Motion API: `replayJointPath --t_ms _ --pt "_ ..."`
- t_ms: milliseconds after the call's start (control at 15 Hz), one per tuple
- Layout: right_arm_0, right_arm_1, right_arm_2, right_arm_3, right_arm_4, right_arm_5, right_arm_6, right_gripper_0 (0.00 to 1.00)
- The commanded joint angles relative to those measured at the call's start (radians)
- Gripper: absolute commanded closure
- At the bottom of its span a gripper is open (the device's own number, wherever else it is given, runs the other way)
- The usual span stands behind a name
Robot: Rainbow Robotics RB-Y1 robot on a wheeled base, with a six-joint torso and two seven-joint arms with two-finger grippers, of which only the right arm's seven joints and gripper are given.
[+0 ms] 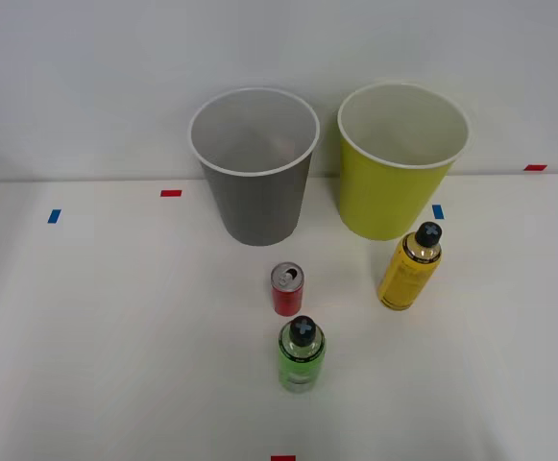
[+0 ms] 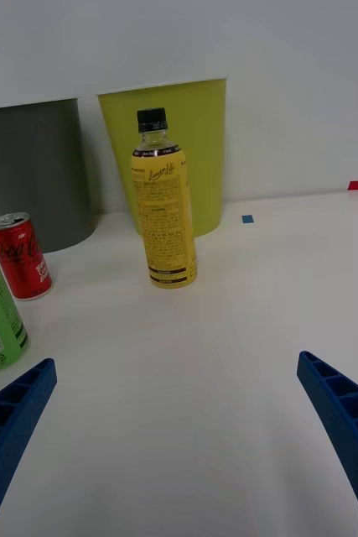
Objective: Put cans in the gray bin, plastic bottles in the light green bin
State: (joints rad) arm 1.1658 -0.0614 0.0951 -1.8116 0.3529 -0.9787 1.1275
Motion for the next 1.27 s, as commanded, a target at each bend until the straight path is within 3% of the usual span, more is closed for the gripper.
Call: replayJointPath --t_ms 67,1267 --pt "0.0 0.0 0.0 0.0 0.0 0.0 0.0 0.0" --pt "0.0 0.0 0.0 0.0 0.0 0.0 0.0 0.0"
